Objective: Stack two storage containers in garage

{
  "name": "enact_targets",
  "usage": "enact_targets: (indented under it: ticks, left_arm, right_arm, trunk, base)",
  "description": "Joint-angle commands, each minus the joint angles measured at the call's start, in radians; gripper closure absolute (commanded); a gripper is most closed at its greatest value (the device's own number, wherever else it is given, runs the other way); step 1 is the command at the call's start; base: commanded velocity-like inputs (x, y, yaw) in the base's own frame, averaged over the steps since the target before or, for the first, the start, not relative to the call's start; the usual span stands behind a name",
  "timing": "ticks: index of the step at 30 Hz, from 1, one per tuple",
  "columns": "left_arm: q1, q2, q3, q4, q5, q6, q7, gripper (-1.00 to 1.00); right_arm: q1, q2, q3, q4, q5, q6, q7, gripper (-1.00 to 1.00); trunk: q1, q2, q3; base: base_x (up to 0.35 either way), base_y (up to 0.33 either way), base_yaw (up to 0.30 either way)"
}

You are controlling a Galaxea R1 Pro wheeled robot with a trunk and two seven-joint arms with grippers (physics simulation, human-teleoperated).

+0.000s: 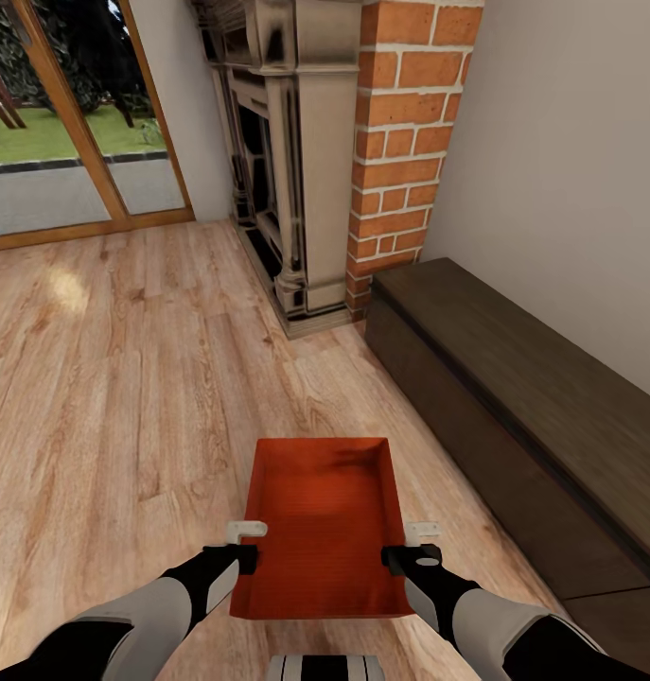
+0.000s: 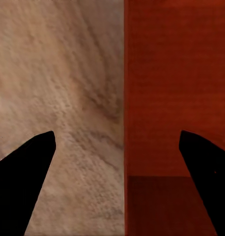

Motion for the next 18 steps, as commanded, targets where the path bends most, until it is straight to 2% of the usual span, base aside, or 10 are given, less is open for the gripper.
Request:
enact_targets:
  ticks: [1, 18]
  left_arm:
    - [0.0, 0.0, -0.001, -0.002, 0.003, 0.007, 0.004, 1.0]
    - [0.0, 0.002, -0.001, -0.002, 0.01, 0.005, 0.003, 1.0]
  right_arm:
    - [0.0, 0.0, 0.008, 0.001, -0.01, -0.003, -0.002, 1.0]
    - [0.0, -0.001, 0.005, 0.001, -0.01, -0.006, -0.002, 1.0]
  trunk:
    - [0.0, 0.0, -0.001]
    - [0.0, 0.0, -0.001]
  base:
    - [0.0, 0.0, 0.0]
    - [0.0, 0.0, 0.0]
